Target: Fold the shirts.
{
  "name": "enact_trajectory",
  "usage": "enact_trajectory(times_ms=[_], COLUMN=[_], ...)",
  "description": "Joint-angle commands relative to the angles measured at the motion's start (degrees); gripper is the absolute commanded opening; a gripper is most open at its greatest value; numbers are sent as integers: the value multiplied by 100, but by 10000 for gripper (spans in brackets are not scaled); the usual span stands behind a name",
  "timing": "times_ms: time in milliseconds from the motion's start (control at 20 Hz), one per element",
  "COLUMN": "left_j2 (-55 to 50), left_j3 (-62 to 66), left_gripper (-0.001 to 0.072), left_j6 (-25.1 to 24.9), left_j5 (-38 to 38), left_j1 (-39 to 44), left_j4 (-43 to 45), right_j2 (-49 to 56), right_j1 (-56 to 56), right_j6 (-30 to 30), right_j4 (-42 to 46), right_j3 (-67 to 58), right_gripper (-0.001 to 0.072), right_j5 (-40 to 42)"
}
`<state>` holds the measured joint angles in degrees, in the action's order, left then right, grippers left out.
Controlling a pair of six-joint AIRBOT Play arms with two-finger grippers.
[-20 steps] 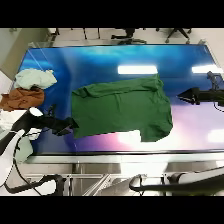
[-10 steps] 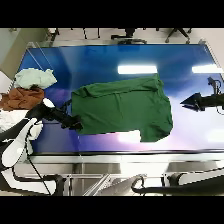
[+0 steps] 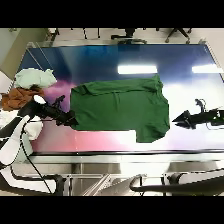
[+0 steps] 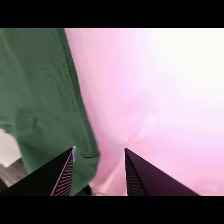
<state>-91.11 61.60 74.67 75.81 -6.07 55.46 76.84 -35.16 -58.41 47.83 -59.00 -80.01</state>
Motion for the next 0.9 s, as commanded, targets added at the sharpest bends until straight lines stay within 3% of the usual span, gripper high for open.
enact_trajectory(times_ms=[0, 200, 250, 300, 350, 450, 650, 850], left_j2=[-4, -4, -2, -2, 0, 153, 1239, 2524], left_j3=[15, 15, 15, 15, 17, 20, 348, 1720], left_gripper=[18, 17, 18, 18, 17, 17, 17, 17], left_j6=[-17, -17, -20, -20, -22, -101, -179, -203], left_j5=[-96, -116, -94, -70, -33, 35, 94, 376], left_j1=[-11, 31, 31, 7, 9, 9, -177, -728], left_j4=[-13, -13, -11, -13, -13, -22, -358, -2162], right_j2=[13, 13, 13, 9, -7, -114, -881, -2061], right_j1=[188, 592, 643, 671, 669, 656, 647, 516], right_j6=[234, 315, 323, 431, 490, 671, 708, 1027], right_j4=[-52, -584, -726, -863, -1038, -1427, -2660, -3508], right_j3=[549, 560, 557, 549, 544, 426, -776, -2852], right_gripper=[364, 361, 288, 149, 135, 20, 20, 20], right_j5=[457, 520, 516, 492, 439, 166, -520, -70])
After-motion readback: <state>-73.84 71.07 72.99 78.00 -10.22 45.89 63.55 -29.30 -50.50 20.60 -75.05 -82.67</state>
